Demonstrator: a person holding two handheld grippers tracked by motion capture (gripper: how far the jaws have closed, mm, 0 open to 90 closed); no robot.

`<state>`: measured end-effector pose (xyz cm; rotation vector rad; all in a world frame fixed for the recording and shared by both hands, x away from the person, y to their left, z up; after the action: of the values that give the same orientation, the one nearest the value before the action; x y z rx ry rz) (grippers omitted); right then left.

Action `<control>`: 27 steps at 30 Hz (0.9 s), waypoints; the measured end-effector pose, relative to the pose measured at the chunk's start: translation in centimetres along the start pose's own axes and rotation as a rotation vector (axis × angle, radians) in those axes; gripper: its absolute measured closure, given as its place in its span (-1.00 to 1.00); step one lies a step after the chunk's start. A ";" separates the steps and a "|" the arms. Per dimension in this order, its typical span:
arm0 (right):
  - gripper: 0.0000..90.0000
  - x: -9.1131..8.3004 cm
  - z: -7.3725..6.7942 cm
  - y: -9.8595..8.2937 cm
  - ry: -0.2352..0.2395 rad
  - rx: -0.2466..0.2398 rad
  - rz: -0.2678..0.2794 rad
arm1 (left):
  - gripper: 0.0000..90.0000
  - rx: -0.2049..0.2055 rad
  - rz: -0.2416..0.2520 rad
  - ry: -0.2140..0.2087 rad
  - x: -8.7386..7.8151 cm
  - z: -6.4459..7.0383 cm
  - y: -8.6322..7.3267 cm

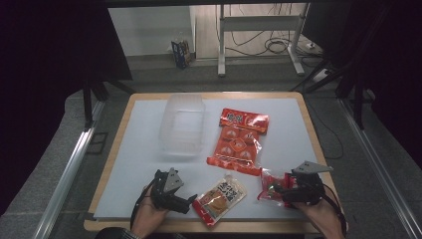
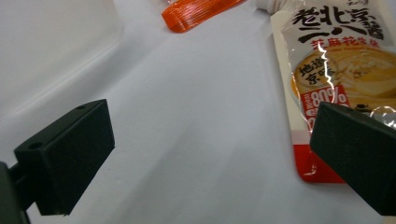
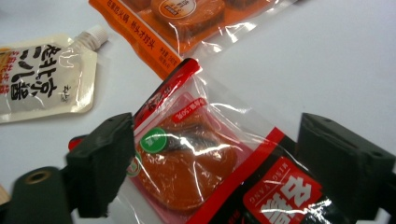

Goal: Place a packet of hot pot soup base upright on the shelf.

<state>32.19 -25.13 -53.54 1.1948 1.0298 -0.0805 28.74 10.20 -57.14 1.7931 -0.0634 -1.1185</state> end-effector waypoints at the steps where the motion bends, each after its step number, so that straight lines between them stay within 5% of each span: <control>1: -0.68 0.0 0.0 0.0 0.000 0.000 0.000 | -1.00 0.000 0.000 0.000 0.0 0.0 0.0; 13: -0.18 0.7 0.0 2.4 0.039 -0.017 -0.011 | -1.00 -0.003 0.008 0.004 -0.2 -0.3 0.0; 19: 0.22 2.2 -0.5 3.6 0.063 -0.059 -0.061 | -1.00 0.005 0.012 -0.006 -0.2 -0.1 0.1; 27: 0.63 4.2 -1.1 5.7 0.095 -0.097 -0.045 | -1.00 0.015 0.011 -0.012 -0.2 0.1 0.1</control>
<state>36.99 -19.97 -52.32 1.0957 1.1321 -0.0087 28.56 10.18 -56.95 1.7977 -0.0890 -1.1232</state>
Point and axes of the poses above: each handheld gripper's, and its own axes: x roughly forward along the jaws, y roughly out of its top, z roughly to its right, the point moved 7 cm from there along x, roughly forward along the jaws
